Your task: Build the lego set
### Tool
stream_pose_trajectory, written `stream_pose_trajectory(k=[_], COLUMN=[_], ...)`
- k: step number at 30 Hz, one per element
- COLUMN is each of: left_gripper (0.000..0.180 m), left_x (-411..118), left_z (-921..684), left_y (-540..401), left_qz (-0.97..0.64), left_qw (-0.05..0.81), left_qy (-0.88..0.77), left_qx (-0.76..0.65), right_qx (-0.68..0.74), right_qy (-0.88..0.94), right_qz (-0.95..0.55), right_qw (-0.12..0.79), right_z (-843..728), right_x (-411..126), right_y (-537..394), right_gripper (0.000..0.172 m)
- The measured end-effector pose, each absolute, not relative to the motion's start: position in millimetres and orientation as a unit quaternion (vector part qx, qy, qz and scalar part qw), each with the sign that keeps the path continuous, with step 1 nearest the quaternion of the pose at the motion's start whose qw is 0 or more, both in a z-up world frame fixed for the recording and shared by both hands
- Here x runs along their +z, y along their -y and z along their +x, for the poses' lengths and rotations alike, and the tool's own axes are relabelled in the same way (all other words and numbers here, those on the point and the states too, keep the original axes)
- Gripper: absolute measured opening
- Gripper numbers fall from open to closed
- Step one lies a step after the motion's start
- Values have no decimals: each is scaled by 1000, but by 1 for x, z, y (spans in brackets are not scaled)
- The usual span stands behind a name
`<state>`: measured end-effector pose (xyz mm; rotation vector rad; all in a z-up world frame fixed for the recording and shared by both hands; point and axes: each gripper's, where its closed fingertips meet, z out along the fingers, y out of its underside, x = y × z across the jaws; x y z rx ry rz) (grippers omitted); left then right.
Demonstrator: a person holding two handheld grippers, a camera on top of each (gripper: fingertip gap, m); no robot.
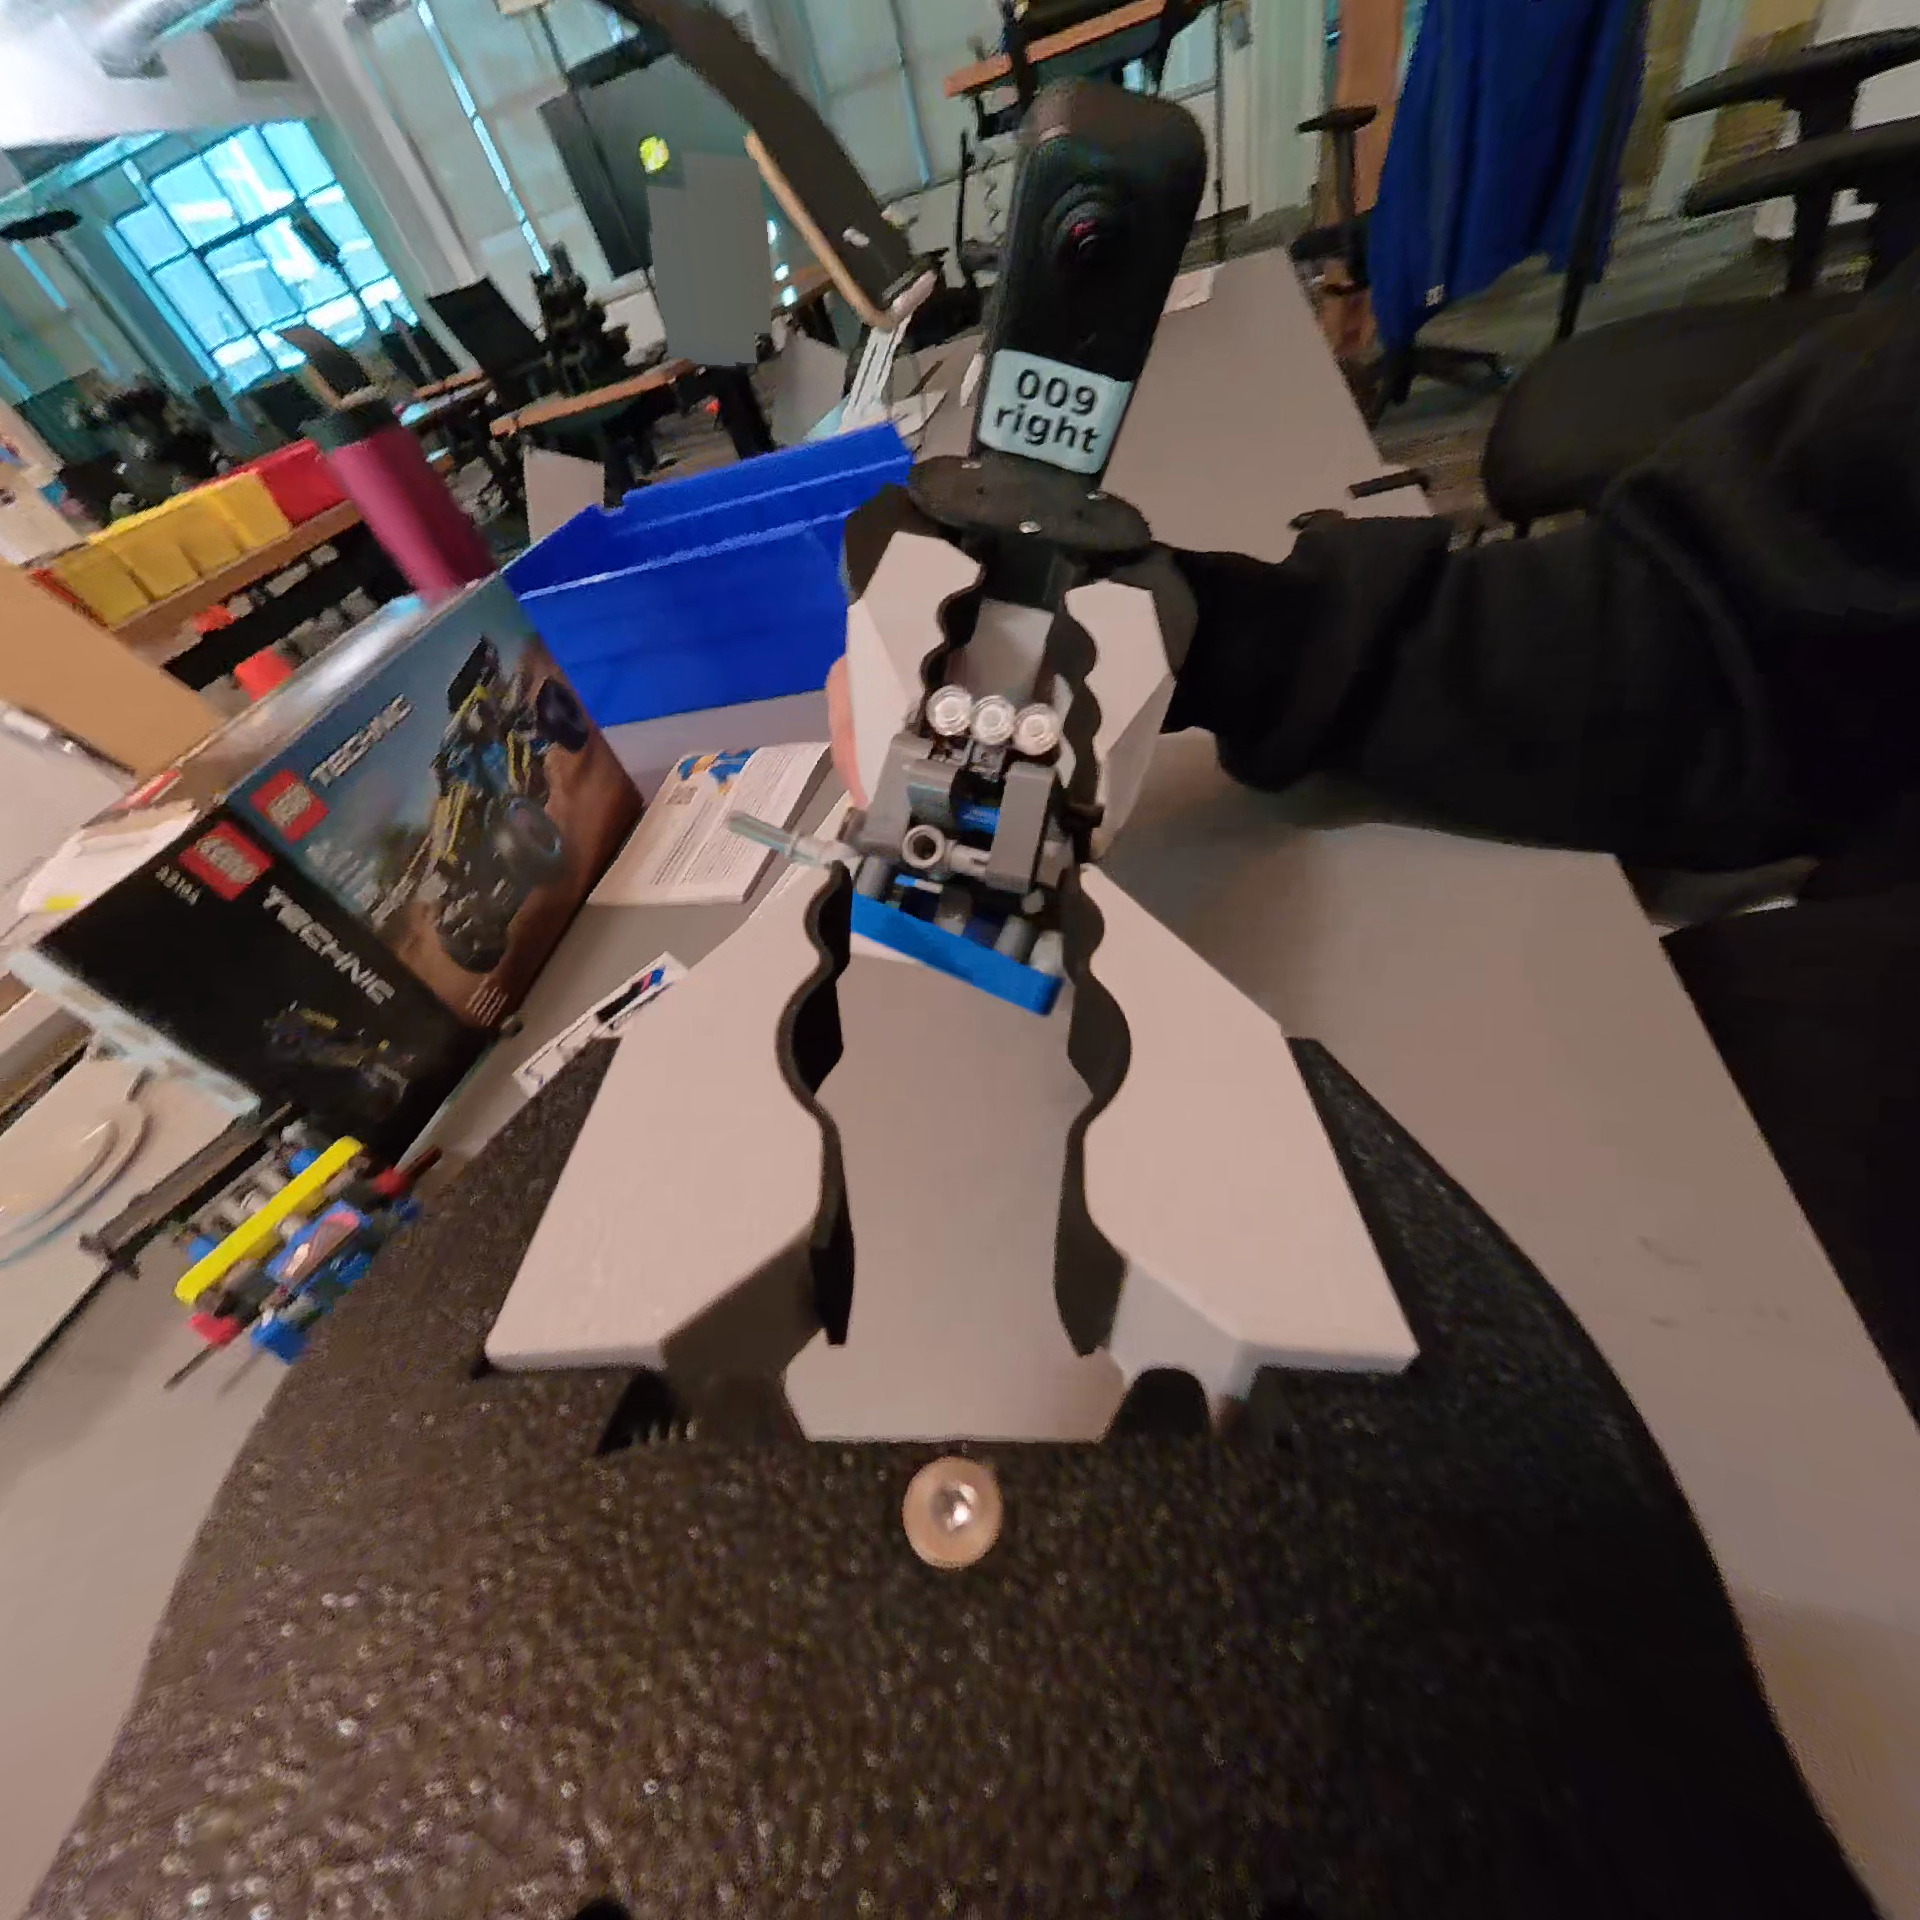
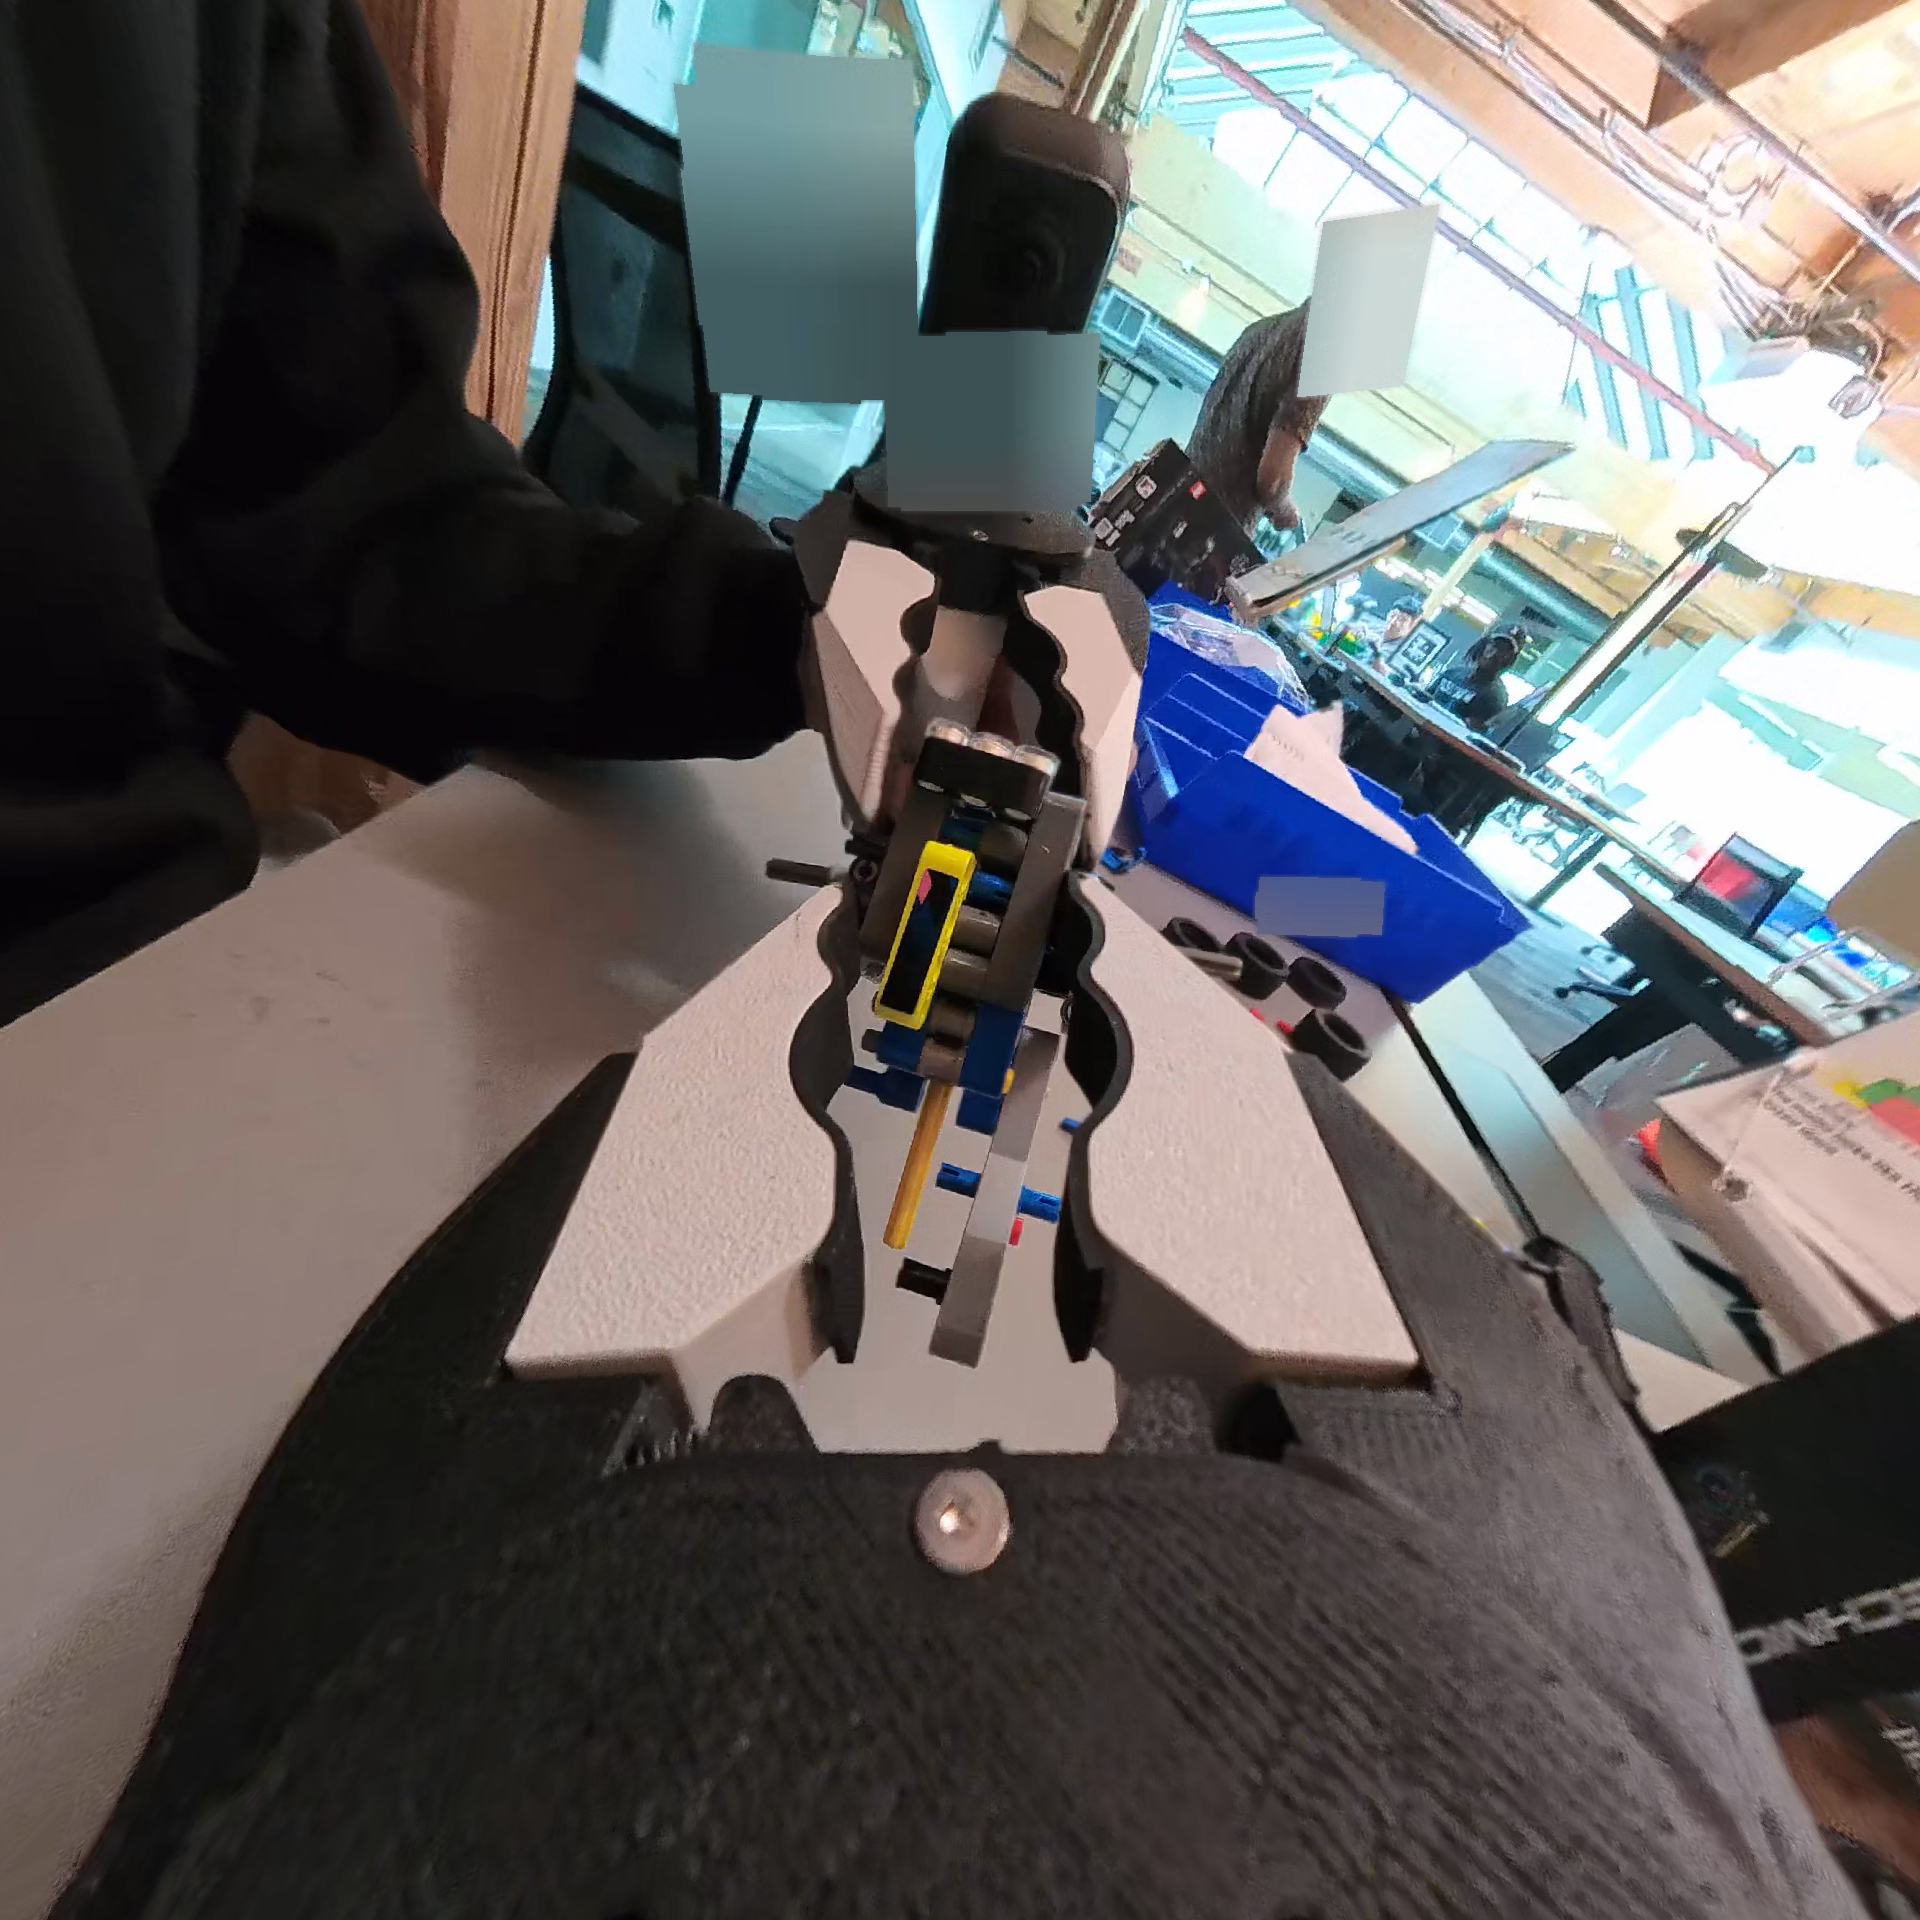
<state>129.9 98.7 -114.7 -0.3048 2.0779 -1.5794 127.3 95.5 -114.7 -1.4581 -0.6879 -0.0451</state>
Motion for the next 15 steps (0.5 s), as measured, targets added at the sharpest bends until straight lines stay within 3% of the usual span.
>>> stream_pose_trajectory(k=[15], left_gripper=[34], left_x=[-73], left_z=[87], left_y=[-71], left_qz=[-10], left_qw=[279], left_qy=[-745], left_qx=[-606], right_qx=[-40], right_qy=[395], right_qz=[-580], right_qw=[711], right_z=[79], right_x=[-78], right_y=[-78], right_gripper=[35])
